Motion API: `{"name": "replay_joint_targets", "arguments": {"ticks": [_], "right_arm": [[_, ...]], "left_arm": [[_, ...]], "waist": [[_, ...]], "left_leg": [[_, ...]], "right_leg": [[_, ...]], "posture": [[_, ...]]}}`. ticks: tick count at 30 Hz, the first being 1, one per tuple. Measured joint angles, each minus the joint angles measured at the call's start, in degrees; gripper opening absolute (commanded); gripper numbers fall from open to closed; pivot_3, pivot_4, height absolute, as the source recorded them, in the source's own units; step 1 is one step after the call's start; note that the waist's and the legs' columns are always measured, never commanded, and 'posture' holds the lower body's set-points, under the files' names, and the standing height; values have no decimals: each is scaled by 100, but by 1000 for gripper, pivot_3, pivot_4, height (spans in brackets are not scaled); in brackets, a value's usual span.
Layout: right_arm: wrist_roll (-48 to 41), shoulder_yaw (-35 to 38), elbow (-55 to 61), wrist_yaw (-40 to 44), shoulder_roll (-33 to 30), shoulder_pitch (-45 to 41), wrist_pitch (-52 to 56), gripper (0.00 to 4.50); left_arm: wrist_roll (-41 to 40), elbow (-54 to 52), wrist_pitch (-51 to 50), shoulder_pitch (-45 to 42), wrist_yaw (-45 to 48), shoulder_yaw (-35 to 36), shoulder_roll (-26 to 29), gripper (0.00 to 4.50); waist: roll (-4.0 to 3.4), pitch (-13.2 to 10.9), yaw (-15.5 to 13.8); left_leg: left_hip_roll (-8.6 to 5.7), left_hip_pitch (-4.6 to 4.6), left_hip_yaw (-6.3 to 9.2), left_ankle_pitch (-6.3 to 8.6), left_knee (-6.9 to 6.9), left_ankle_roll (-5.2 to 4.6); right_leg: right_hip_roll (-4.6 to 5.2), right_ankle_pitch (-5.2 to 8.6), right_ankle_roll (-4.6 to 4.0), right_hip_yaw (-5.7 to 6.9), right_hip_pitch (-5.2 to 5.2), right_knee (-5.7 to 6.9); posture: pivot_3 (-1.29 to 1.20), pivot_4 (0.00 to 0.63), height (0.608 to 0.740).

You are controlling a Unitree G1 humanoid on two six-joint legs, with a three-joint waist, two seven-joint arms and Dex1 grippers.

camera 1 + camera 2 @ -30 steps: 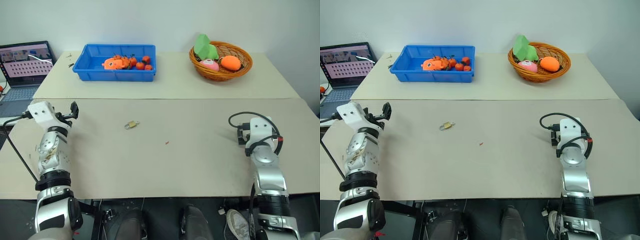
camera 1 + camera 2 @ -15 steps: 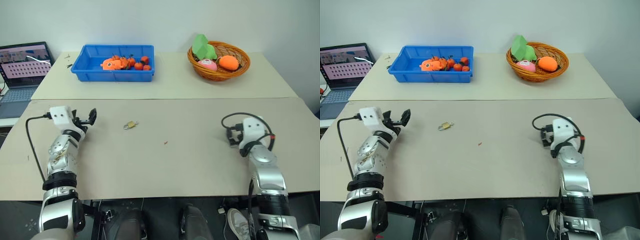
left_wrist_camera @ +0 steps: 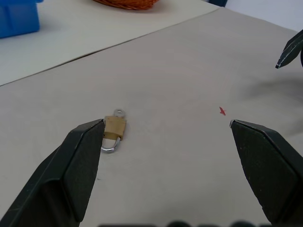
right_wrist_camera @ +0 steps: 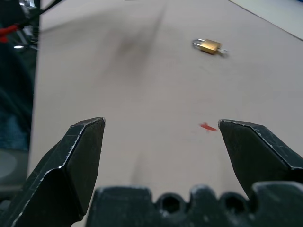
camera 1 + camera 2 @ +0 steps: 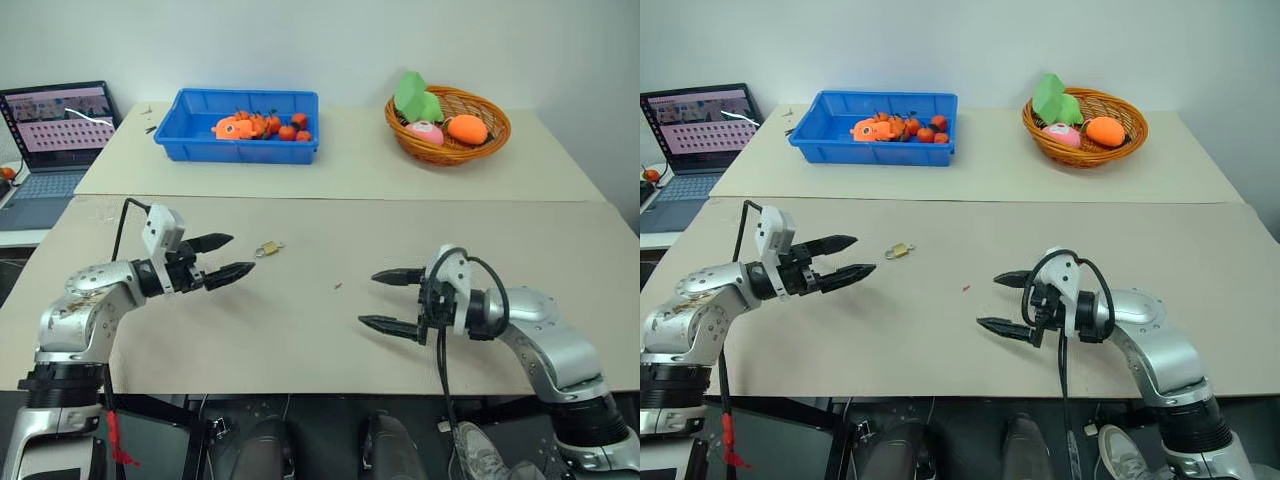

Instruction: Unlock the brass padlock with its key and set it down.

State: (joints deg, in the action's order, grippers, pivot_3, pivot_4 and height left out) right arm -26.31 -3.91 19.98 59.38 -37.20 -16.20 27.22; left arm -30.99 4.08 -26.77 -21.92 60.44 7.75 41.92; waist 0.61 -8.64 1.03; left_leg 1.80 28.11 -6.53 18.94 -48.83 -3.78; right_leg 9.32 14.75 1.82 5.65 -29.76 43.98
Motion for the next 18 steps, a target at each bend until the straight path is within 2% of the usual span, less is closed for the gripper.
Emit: {"name": "replay_joint_targets", "arguments": {"ticks": [4, 8, 18], "right_arm": [[22, -13, -2, 12, -1, -145, 1, 4500], [24, -26, -29, -64, 5, -144, 3, 4500], [12, 43, 360, -618, 100, 194, 168, 4500]], "left_arm": [[603, 806, 686, -210, -39, -198, -31, 4490], [1094, 1634, 1414, -621, -38, -426, -288, 4490], [1978, 4047, 2681, -2075, 533, -1052, -972, 4490]], "waist": [[1, 0, -31], [2, -1, -84], [6, -3, -117]], "left_leg": [[-3, 3, -1, 0, 0, 1], [-8, 9, 0, 2, -4, -4], [-9, 9, -1, 2, -7, -5]], "right_leg": [[1, -1, -1, 6, 2, -5], [6, -1, 1, 11, 4, -10], [6, -2, 3, 15, 6, -8]], "posture": [[0, 150, 664], [0, 150, 664], [0, 150, 664]]}}
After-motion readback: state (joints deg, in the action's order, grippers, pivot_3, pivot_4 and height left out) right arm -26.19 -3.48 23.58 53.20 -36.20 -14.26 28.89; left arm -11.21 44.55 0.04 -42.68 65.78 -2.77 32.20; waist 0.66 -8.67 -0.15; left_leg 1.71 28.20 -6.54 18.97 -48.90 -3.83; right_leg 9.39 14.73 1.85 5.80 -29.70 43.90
